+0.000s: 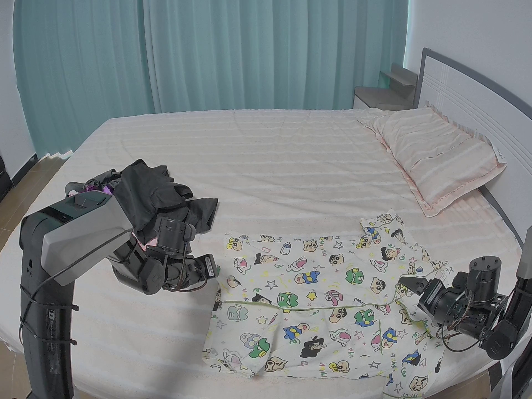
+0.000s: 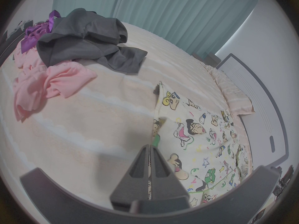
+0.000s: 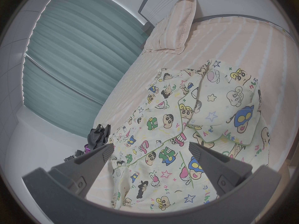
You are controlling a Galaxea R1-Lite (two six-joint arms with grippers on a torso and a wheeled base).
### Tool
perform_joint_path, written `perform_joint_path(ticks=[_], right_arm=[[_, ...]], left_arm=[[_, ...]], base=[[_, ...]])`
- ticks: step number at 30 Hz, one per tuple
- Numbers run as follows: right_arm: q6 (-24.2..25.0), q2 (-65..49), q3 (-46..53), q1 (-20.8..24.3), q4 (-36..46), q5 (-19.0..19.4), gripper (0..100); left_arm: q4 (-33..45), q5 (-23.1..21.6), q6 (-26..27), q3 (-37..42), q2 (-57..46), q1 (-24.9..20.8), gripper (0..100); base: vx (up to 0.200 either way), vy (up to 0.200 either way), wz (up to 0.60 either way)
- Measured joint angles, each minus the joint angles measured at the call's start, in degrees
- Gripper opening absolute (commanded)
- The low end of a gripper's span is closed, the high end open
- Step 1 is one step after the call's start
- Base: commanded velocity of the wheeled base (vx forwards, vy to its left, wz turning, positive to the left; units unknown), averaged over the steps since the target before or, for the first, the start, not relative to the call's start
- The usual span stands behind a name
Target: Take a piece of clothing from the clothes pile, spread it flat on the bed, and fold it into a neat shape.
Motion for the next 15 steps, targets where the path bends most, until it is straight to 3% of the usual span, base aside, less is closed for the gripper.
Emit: perform_joint_path(ticks=[11, 15], right_arm=[[-0.1, 0.0, 0.0, -0.7, -0.5, -0.1, 100], [-1.0, -0.7, 0.0, -2.8, -2.4, -0.3, 100]], left_arm=[[0.1, 0.5, -0.4, 1.4, -1.0, 0.0, 0], [0.1, 1.4, -3.0, 2.0, -2.5, 0.7, 0]], base=[[0.0, 0.0, 0.0], [0.0, 0.0, 0.0]])
